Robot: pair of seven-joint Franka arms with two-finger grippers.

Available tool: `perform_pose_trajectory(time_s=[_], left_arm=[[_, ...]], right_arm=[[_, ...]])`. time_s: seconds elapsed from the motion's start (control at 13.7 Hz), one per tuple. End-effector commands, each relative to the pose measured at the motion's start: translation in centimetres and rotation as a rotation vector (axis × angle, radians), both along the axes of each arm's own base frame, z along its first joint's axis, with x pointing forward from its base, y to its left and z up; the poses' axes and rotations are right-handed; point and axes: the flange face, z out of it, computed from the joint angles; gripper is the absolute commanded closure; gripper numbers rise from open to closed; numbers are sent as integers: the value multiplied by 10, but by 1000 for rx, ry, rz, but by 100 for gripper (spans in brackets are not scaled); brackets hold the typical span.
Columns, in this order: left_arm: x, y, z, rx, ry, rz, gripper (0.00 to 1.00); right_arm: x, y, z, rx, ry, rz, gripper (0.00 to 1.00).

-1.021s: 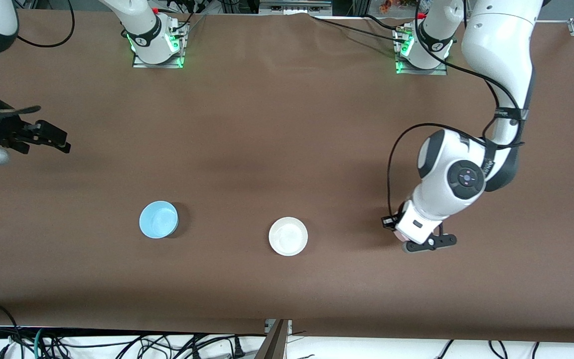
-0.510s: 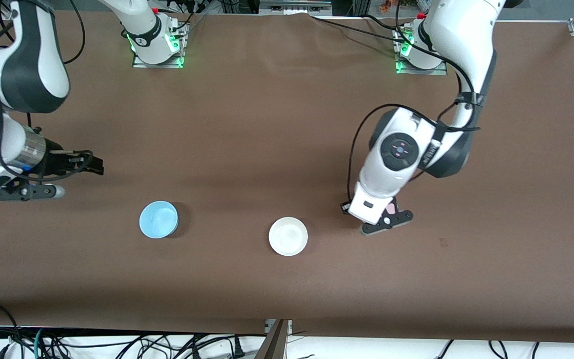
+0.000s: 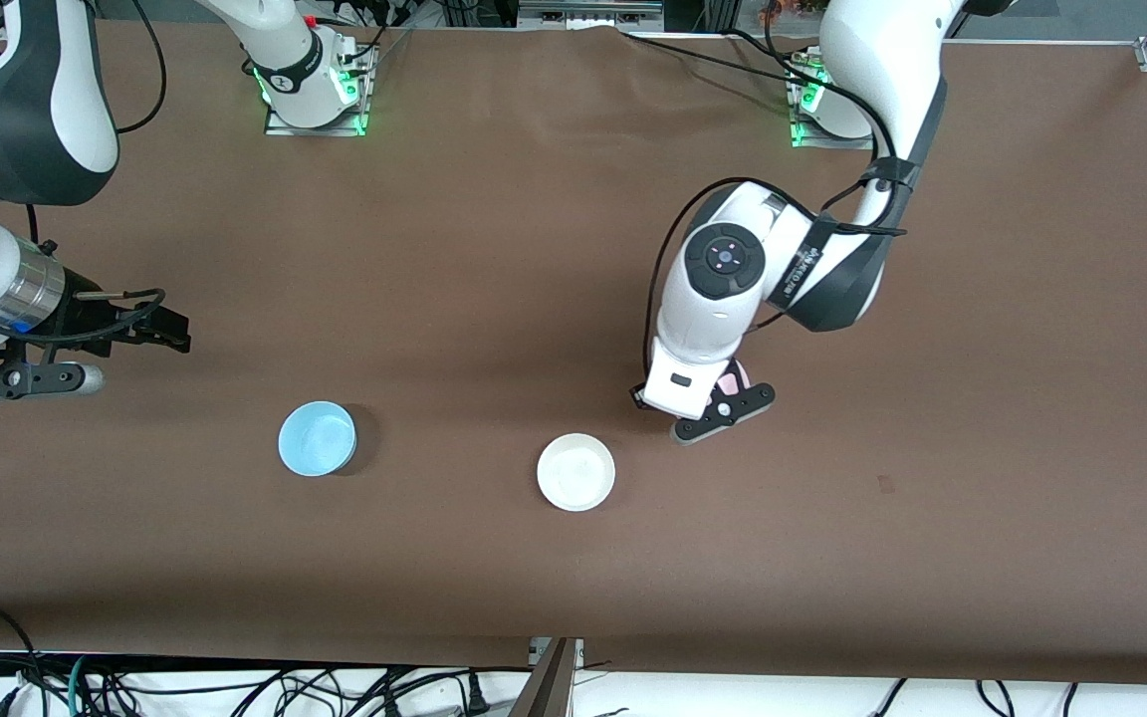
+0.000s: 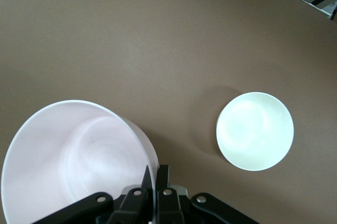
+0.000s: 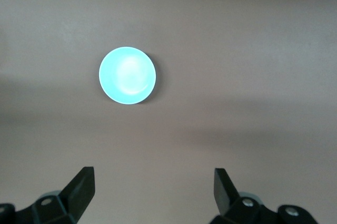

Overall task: Stack pink and blue bowls on white bowl
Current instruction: 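Move the pink bowl over the white while the right gripper approaches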

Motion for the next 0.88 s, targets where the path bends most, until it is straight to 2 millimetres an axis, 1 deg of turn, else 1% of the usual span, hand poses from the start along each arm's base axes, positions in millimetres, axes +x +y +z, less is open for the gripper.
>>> perform_pose_trajectory(time_s=[0.0,0.15,0.22,0.29,0.36,0.51,0.58,0.66,0.8], left_arm=[[7,-24,4,2,-33,93,100],[9,-44,4,-26,-55,153,100],[12,-49,2,-39,-61,194,100],[17,-52,1,-53,-69,235,100],[21,-54,1,-65,-76,265,100],[28,-53,-7,-76,-88,327,100],[30,-54,-14,-85,-94,363,100],[30,-60,-10,-107,-114,383,100],[33,-64,-9,-136,-135,439,100]], right_arm=[[23,3,-61,-15,34,11,1],[45,10,-119,-15,4,12,1],[55,16,-151,10,-13,-1,1],[60,19,-183,20,-16,-10,1],[63,20,-207,13,-14,-8,1],[62,18,-239,4,8,-12,2],[60,16,-254,-1,20,-13,6],[58,14,-263,-3,15,-19,7],[58,25,-271,44,18,-38,11]])
